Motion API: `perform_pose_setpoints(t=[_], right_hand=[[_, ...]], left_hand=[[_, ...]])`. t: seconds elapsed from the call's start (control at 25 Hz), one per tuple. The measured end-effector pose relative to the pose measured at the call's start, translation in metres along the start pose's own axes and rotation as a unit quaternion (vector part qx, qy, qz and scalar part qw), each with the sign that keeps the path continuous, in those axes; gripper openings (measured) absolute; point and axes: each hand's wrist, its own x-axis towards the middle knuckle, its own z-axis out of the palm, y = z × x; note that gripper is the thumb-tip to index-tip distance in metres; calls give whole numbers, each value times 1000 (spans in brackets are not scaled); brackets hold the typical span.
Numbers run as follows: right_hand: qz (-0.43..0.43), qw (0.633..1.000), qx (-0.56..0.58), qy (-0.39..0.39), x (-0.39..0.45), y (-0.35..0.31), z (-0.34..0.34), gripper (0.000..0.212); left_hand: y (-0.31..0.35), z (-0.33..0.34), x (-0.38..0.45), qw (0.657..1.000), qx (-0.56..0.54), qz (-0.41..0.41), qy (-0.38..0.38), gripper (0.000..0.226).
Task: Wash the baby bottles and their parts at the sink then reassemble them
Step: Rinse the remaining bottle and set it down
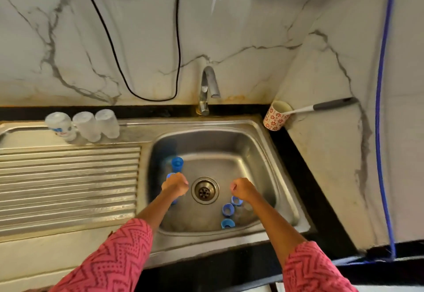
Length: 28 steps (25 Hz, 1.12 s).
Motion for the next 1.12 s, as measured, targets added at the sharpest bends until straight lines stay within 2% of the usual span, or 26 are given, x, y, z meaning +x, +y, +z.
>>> perform_pose_setpoints(t=[0.04, 0.12, 0.32, 0.52, 0.76, 0.84, 0.92, 0.96, 1.04, 1.12], right_hand=[[-1, 1000, -8, -23, 7, 11, 3, 14], [-15, 998, -28, -52, 19, 28, 7, 19], [-31, 996, -30, -72, 46, 45, 11, 20], [-82, 995, -1, -52, 66, 18, 15, 22], [-158, 986, 51, -34, 80, -23, 22, 20], [-173, 982, 70, -28, 83, -33, 23, 21], [-165, 979, 119, -6, 84, -45, 14, 22], [-151, 977, 148, 16, 85, -51, 6, 23], [-145, 968, 186, 89, 87, -63, -21, 28], [-163, 953, 197, 163, 90, -73, -56, 40]], left_hand=[[6, 8, 2, 1000, 14, -5, -17, 32], [17, 21, 5, 999, 18, -19, -34, 30], [13, 44, 8, 995, 58, -86, 0, 29], [-4, 60, 12, 984, 134, -115, 28, 31], [-4, 68, 16, 982, 163, -86, 47, 29], [-4, 62, 15, 989, 99, -85, 65, 24], [-3, 52, 16, 989, -52, -95, 97, 17], [0, 44, 18, 977, -143, -110, 114, 15], [10, 26, 22, 915, -347, -153, 140, 19], [25, 8, 25, 819, -532, -174, 129, 28]])
